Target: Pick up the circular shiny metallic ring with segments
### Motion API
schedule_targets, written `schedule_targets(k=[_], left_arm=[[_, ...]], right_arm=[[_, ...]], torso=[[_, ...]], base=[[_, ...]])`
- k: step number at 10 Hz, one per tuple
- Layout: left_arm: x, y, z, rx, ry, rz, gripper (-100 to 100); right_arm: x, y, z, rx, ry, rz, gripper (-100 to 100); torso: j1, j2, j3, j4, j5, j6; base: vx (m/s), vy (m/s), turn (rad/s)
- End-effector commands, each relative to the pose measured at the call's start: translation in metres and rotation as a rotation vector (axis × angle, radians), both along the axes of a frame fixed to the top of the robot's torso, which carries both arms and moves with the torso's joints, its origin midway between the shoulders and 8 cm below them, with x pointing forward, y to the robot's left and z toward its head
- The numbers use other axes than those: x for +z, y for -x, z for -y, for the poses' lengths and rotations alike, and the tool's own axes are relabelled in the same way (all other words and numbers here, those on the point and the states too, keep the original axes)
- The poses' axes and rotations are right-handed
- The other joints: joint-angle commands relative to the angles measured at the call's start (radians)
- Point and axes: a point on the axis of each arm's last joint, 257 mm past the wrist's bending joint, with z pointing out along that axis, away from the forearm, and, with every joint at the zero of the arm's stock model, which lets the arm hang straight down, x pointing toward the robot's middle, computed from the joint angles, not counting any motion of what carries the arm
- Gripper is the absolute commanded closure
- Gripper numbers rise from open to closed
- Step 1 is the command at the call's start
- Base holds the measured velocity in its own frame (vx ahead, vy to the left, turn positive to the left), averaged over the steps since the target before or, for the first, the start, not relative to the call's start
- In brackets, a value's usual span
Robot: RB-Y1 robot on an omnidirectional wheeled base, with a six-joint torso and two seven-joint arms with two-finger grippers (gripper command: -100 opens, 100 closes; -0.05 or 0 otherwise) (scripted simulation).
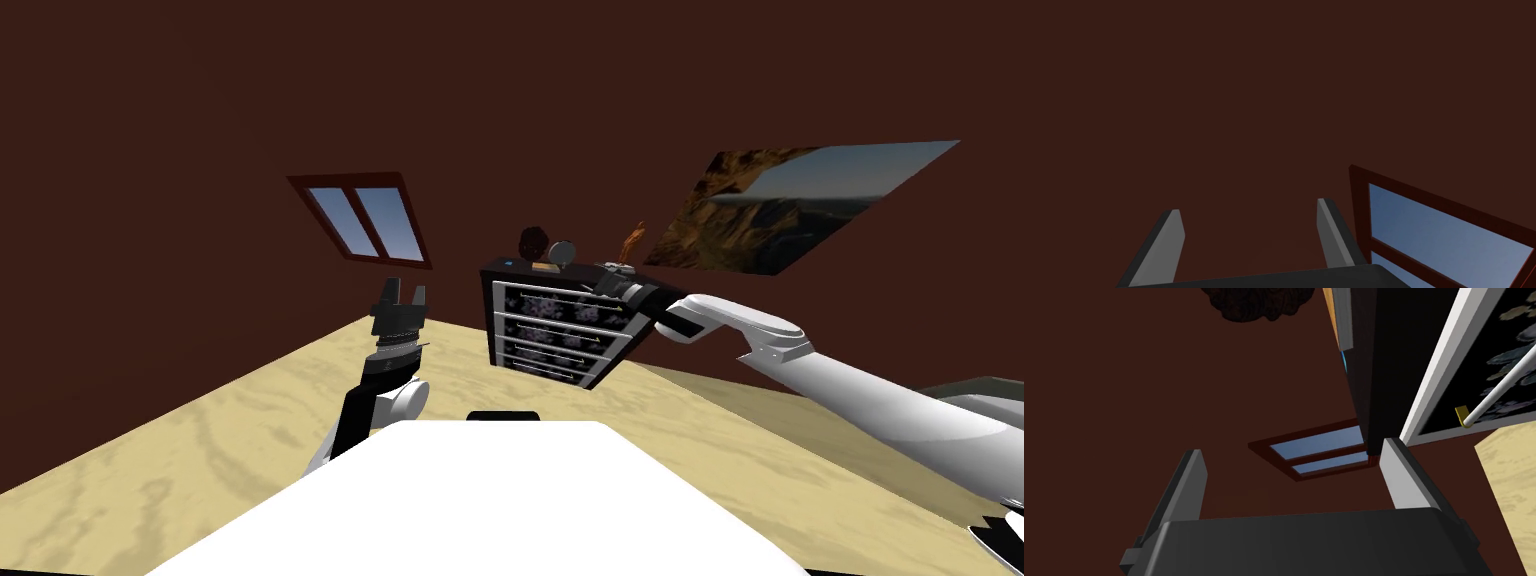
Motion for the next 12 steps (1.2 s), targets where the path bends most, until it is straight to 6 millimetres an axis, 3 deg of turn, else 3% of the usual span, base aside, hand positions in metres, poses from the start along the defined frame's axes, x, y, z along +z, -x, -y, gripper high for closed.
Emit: schedule_targets(k=[1, 4, 7, 9, 12], left_arm=[[0.0, 0.0, 0.0, 0.0, 0.0, 0.0, 0], [0.0, 0.0, 0.0, 0.0, 0.0, 0.0, 0], [0.0, 0.0, 0.0, 0.0, 0.0, 0.0, 0], [0.0, 0.0, 0.0, 0.0, 0.0, 0.0, 0], [0.0, 0.0, 0.0, 0.0, 0.0, 0.0, 0]], right_arm=[[0.0, -0.006, 0.017, -0.031, 0.109, 0.005, -100], [0.009, -0.011, 0.032, -0.051, 0.257, 0.004, -100], [0.006, -0.015, 0.063, -0.087, 0.435, -0.014, -100], [0.013, -0.016, 0.063, -0.086, 0.469, -0.013, -100], [0.01, -0.016, 0.094, -0.109, 0.641, -0.05, -100]], torso=[[0.0, 0.0, 0.0, 0.0, 0.0, 0.0], [0.001, -0.002, -0.001, 0.0, 0.0, 0.0], [-0.001, -0.003, -0.002, -0.001, 0.0, 0.0], [0.0, -0.003, -0.002, -0.001, 0.0, 0.0], [0.0, -0.001, -0.001, 0.0, 0.0, 0.0]], base=[[0.059, 0.027, 0.103], [0.066, 0.023, 0.077], [0.094, 0.012, 0.096], [0.057, 0.007, 0.02], [0.08, 0.008, 0.092]])
